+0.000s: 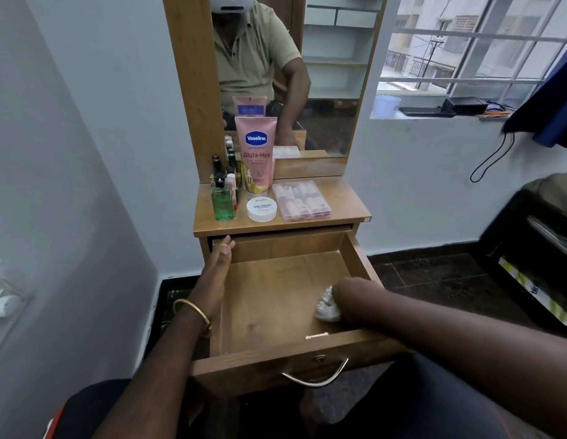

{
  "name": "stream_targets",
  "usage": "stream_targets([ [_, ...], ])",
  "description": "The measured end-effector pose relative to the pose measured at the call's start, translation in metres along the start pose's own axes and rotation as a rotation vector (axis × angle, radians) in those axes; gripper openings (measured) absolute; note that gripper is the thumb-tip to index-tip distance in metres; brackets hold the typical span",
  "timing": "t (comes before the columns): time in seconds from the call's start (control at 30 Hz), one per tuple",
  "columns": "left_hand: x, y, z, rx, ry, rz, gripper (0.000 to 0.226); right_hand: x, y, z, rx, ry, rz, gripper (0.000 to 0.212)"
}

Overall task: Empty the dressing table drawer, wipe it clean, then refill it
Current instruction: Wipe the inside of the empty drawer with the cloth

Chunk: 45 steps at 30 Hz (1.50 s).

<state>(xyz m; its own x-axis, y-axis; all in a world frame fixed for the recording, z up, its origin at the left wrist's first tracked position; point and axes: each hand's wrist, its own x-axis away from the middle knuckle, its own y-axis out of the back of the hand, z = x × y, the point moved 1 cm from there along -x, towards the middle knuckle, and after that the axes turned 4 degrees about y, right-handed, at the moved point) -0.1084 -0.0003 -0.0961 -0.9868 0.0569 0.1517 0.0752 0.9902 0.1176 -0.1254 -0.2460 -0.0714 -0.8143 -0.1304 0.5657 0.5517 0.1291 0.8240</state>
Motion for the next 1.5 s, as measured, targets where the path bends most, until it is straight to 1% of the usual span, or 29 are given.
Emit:
stream_targets([
  [0.03, 0.001, 0.000, 0.000, -0.004, -0.001, 0.006, 0.115, 0.003, -0.001, 0.002, 0.011, -0.007, 0.049, 0.043],
  [0.07, 0.001, 0.000, 0.000, -0.011, -0.005, 0.009, 0.120, 0.001, 0.000, 0.004, 0.032, -0.023, 0.082, 0.044],
  [0.1, 0.002, 0.000, 0.000, -0.009, -0.009, 0.009, 0.115, -0.003, 0.004, 0.004, 0.061, -0.054, 0.100, 0.045],
  [0.13, 0.002, -0.001, 0.000, -0.010, -0.011, 0.006, 0.105, -0.007, 0.011, 0.003, 0.069, -0.077, 0.078, 0.047],
  [0.17, 0.002, -0.001, 0.000, -0.014, -0.011, 0.004, 0.098, -0.011, 0.018, 0.002, 0.053, -0.083, 0.029, 0.046],
  [0.27, 0.002, 0.000, 0.001, -0.040, -0.004, 0.000, 0.099, -0.017, 0.030, -0.003, -0.095, -0.001, -0.183, 0.034],
  [0.33, 0.002, 0.000, 0.001, -0.044, -0.008, -0.009, 0.085, -0.018, 0.020, -0.008, -0.063, 0.024, -0.178, 0.032],
  [0.4, -0.001, 0.001, 0.003, -0.046, -0.005, -0.012, 0.084, -0.023, 0.000, -0.013, 0.064, 0.032, -0.155, 0.032],
  [0.47, -0.002, 0.002, 0.004, -0.051, -0.009, -0.012, 0.085, -0.030, -0.012, -0.016, 0.117, 0.008, -0.057, 0.036],
  [0.57, -0.001, 0.001, 0.004, -0.041, -0.012, -0.012, 0.078, -0.039, -0.010, -0.014, 0.195, -0.060, 0.236, 0.049],
  [0.6, -0.001, 0.001, 0.004, -0.044, -0.014, -0.012, 0.077, -0.041, -0.006, -0.014, 0.205, -0.067, 0.274, 0.050],
  [0.63, -0.001, 0.001, 0.004, -0.047, -0.016, -0.011, 0.078, -0.042, 0.001, -0.014, 0.198, -0.055, 0.248, 0.048],
  [0.67, -0.001, 0.000, 0.004, -0.048, -0.017, -0.008, 0.078, -0.042, 0.010, -0.015, 0.170, -0.031, 0.149, 0.045],
  [0.73, 0.000, 0.000, 0.003, -0.055, -0.013, -0.006, 0.078, -0.037, 0.026, -0.017, 0.102, 0.024, -0.130, 0.038],
  [0.77, 0.001, 0.000, 0.003, -0.055, -0.011, -0.006, 0.079, -0.033, 0.028, -0.017, 0.065, 0.040, -0.210, 0.035],
  [0.83, 0.001, 0.000, 0.002, -0.051, -0.011, -0.005, 0.082, -0.030, 0.020, -0.018, 0.024, 0.031, -0.231, 0.033],
  [0.9, 0.000, 0.001, 0.003, -0.050, -0.017, 0.001, 0.090, -0.028, 0.007, -0.016, 0.033, 0.008, -0.179, 0.032],
  [0.97, -0.001, 0.002, 0.004, -0.052, -0.017, -0.008, 0.086, -0.026, -0.002, -0.012, 0.048, 0.013, -0.118, 0.031],
  [1.03, -0.001, 0.001, 0.004, -0.053, -0.018, -0.013, 0.080, -0.026, -0.004, -0.006, 0.092, -0.010, 0.029, 0.035],
  [1.13, 0.000, 0.000, 0.002, -0.050, -0.021, -0.007, 0.079, -0.033, 0.009, -0.002, 0.205, -0.111, 0.320, 0.039],
  [1.17, 0.001, -0.001, 0.001, -0.044, -0.022, -0.002, 0.079, -0.035, 0.019, -0.003, 0.151, -0.131, 0.404, 0.040],
  [1.2, 0.002, -0.002, 0.000, -0.036, -0.022, 0.002, 0.080, -0.038, 0.028, -0.004, 0.074, -0.144, 0.434, 0.039],
  [1.23, 0.002, -0.002, -0.001, -0.033, -0.019, 0.005, 0.080, -0.042, 0.036, -0.007, -0.020, -0.138, 0.396, 0.037],
  [1.27, 0.002, -0.003, 0.000, -0.035, -0.020, 0.006, 0.080, -0.043, 0.043, -0.009, -0.070, -0.131, 0.303, 0.036],
  [1.33, 0.002, -0.002, 0.001, -0.043, -0.025, 0.001, 0.079, -0.044, 0.049, -0.012, -0.016, -0.077, 0.010, 0.035],
  [1.37, 0.001, -0.002, 0.001, -0.044, -0.025, 0.001, 0.078, -0.040, 0.047, -0.012, -0.027, -0.069, -0.105, 0.036],
  [1.4, 0.001, -0.001, 0.003, -0.043, -0.024, -0.002, 0.077, -0.035, 0.041, -0.012, -0.011, -0.042, -0.137, 0.037],
  [1.47, 0.001, 0.000, 0.002, -0.042, -0.017, 0.000, 0.082, -0.024, 0.025, -0.014, 0.102, 0.033, -0.063, 0.040],
  [1.5, 0.001, 0.000, 0.001, -0.045, -0.016, 0.001, 0.090, -0.021, 0.015, -0.013, 0.159, 0.057, -0.040, 0.039],
])
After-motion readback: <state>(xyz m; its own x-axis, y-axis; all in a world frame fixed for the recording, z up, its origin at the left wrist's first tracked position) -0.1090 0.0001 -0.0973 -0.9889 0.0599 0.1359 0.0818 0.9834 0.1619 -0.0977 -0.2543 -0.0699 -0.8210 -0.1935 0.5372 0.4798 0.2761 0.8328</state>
